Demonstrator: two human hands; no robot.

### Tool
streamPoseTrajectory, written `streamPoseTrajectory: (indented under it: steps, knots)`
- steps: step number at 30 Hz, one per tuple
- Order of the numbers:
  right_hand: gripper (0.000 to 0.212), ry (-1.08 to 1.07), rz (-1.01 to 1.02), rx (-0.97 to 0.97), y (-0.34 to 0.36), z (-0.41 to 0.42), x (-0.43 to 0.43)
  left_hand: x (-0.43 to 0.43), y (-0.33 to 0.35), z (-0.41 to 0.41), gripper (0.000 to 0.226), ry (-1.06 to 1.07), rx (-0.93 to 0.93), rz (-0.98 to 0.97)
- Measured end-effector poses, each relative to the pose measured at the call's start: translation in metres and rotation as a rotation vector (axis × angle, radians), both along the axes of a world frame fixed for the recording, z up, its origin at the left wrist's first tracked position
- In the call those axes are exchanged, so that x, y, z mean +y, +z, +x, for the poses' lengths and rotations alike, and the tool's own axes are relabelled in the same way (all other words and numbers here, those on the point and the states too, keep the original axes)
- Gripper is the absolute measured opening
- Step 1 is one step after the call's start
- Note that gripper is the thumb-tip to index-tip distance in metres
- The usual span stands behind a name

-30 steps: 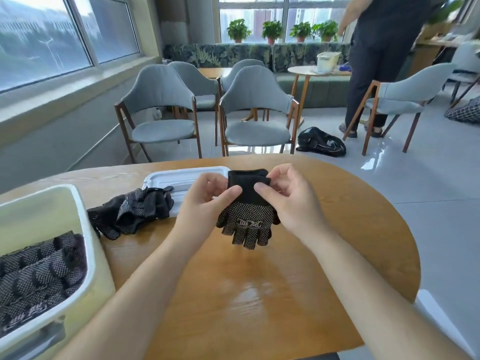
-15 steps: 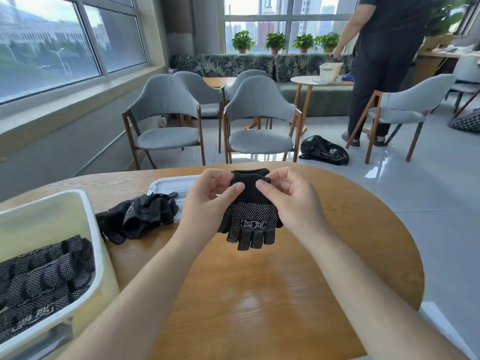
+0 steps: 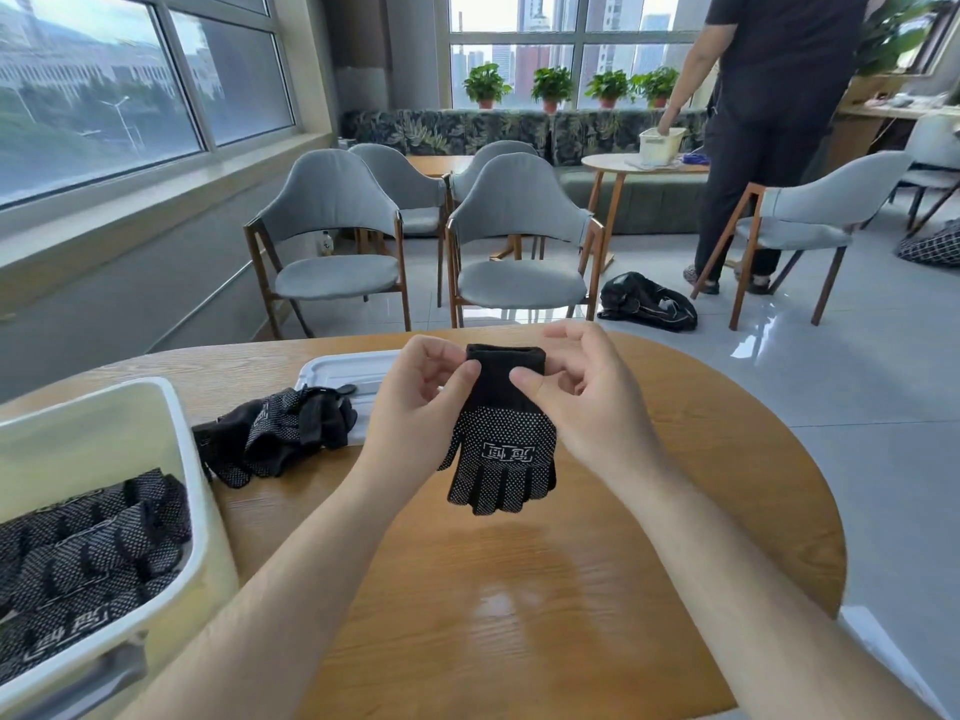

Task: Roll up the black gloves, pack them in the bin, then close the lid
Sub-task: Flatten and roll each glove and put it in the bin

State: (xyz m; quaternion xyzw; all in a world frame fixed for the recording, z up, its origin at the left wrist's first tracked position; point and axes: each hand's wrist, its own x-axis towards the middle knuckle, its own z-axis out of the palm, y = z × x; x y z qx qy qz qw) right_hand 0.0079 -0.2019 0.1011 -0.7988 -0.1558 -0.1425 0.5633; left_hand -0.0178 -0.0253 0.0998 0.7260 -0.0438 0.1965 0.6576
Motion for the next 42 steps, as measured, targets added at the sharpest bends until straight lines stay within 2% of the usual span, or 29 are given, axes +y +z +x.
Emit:
streamPoseTrajectory:
  steps: [2, 6, 10, 13, 14, 17, 18, 21, 24, 27, 33, 36, 42]
  knots:
    - [0.048, 0.030, 0.037, 0.034, 0.005, -0.001, -0.001, -0.001, 0.003, -0.003, 0.009, -0.031, -0.016, -0.039]
    - [0.019, 0.079, 0.040, 0.037, 0.011, 0.000, -0.005, 0.001, 0.007, -0.006, 0.031, -0.123, 0.031, -0.040]
    - [0.014, 0.184, 0.096, 0.142, 0.016, -0.002, -0.010, 0.004, 0.009, -0.008, 0.011, -0.158, 0.057, -0.011]
    - [0.010, 0.215, 0.030, 0.196, 0.017, 0.001, -0.011, 0.008, 0.004, -0.007, 0.007, -0.143, 0.103, -0.017]
    - [0.009, 0.211, -0.004, 0.218, 0.015, 0.002, -0.010, 0.010, 0.001, -0.006, 0.006, -0.095, 0.127, 0.071]
    - [0.008, 0.173, -0.110, 0.289, 0.009, 0.008, -0.002, 0.016, -0.002, 0.000, 0.010, 0.098, 0.181, 0.520]
    - [0.009, 0.164, -0.146, 0.289, 0.008, 0.012, 0.002, 0.017, 0.001, 0.003, 0.012, 0.140, 0.183, 0.593]
    - [0.012, 0.119, -0.187, 0.168, 0.016, 0.020, 0.013, 0.019, 0.017, 0.013, 0.009, 0.227, 0.090, 0.647]
    - [0.013, 0.050, -0.179, -0.010, 0.028, 0.020, 0.017, 0.017, 0.027, 0.016, 0.006, 0.284, -0.060, 0.617]
    - [0.009, 0.070, -0.247, -0.112, 0.018, 0.009, 0.012, 0.020, 0.007, 0.006, 0.009, 0.260, -0.153, 0.685]
    - [0.013, 0.126, -0.610, -0.110, -0.096, -0.027, -0.009, 0.041, -0.115, -0.033, 0.014, -0.053, -0.226, 1.066]
    - [0.017, 0.144, -0.609, -0.124, -0.125, -0.041, -0.018, 0.047, -0.139, -0.049, 0.010, -0.113, -0.250, 1.072]
    - [0.017, 0.174, -0.597, -0.161, -0.137, -0.065, -0.032, 0.043, -0.141, -0.067, 0.006, -0.112, -0.229, 1.020]
